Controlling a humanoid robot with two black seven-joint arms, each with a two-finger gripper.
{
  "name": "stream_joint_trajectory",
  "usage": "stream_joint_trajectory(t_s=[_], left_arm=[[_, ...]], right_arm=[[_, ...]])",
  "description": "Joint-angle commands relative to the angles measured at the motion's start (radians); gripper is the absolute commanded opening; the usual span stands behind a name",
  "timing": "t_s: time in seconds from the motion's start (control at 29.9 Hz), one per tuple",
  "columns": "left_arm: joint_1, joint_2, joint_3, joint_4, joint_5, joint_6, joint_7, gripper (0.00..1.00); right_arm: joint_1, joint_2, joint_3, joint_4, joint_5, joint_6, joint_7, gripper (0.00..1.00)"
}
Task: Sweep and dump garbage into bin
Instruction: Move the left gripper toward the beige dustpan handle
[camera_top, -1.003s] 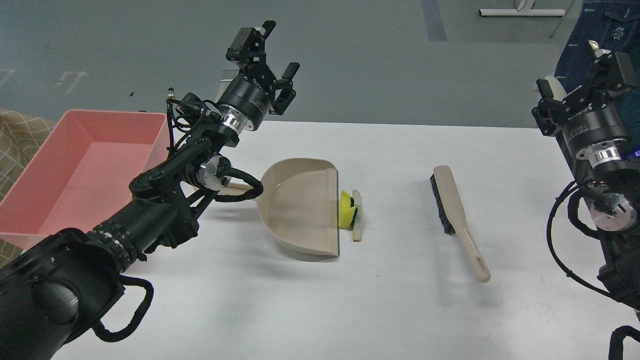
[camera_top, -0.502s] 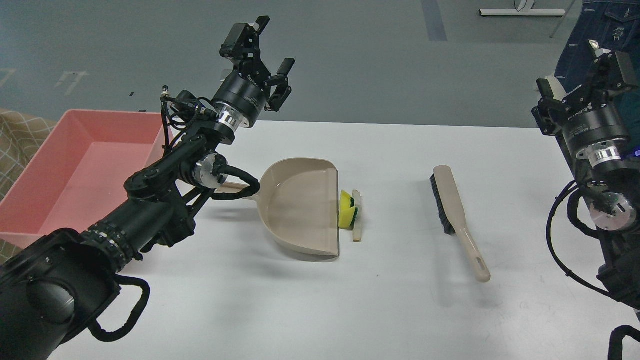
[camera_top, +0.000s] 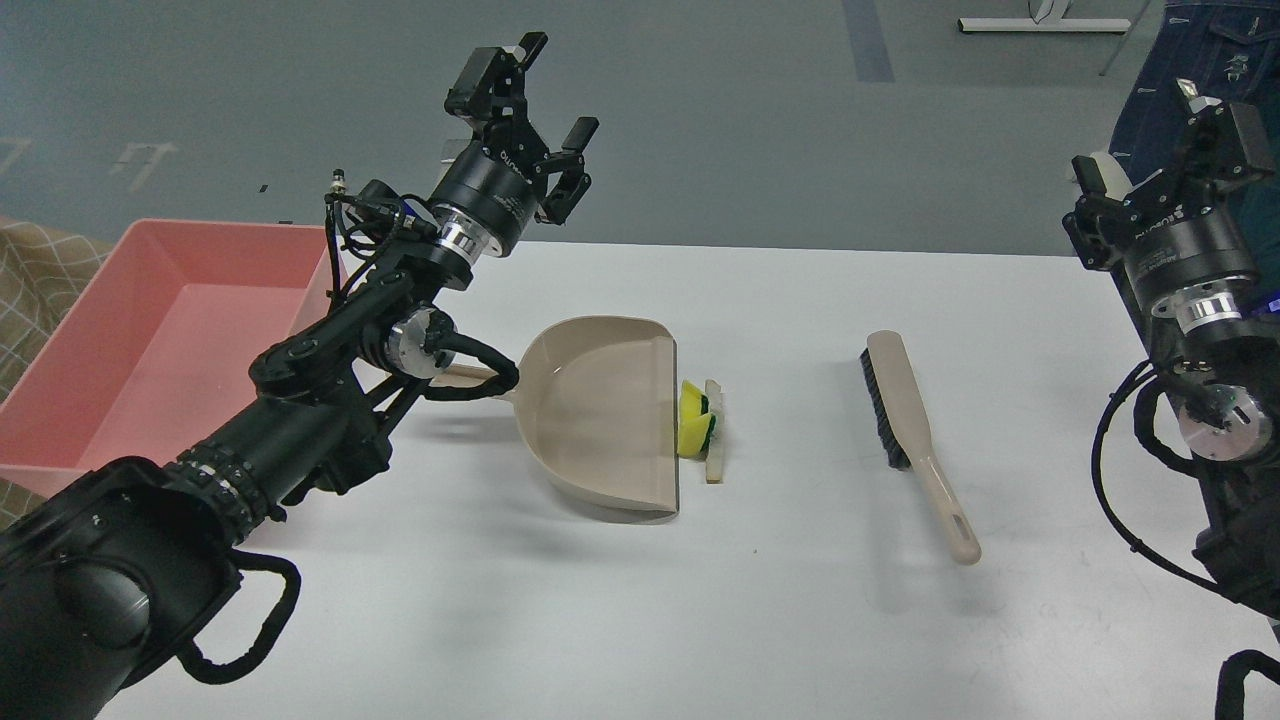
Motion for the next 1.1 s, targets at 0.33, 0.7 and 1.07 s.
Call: stream_joint_trajectory(t_s=[0.33, 0.7, 1.07], left_arm=[[-0.002, 0.311, 0.230, -0.262, 0.011, 0.006, 0.000, 0.98], [0.011, 0.744, 0.471, -0.731, 0.017, 0.110, 0.000, 0.98], [0.106, 0.799, 0.640, -0.853, 0.279, 0.392, 0.068, 0.98]], right_arm=[[0.002, 0.000, 0.000, -0.001, 0.000, 0.000, 0.000, 0.99], [0.000, 0.002, 0.000, -0.001, 0.000, 0.000, 0.000, 0.99], [0.000, 0.020, -0.003, -0.003, 0.000, -0.001, 0.000, 0.99]])
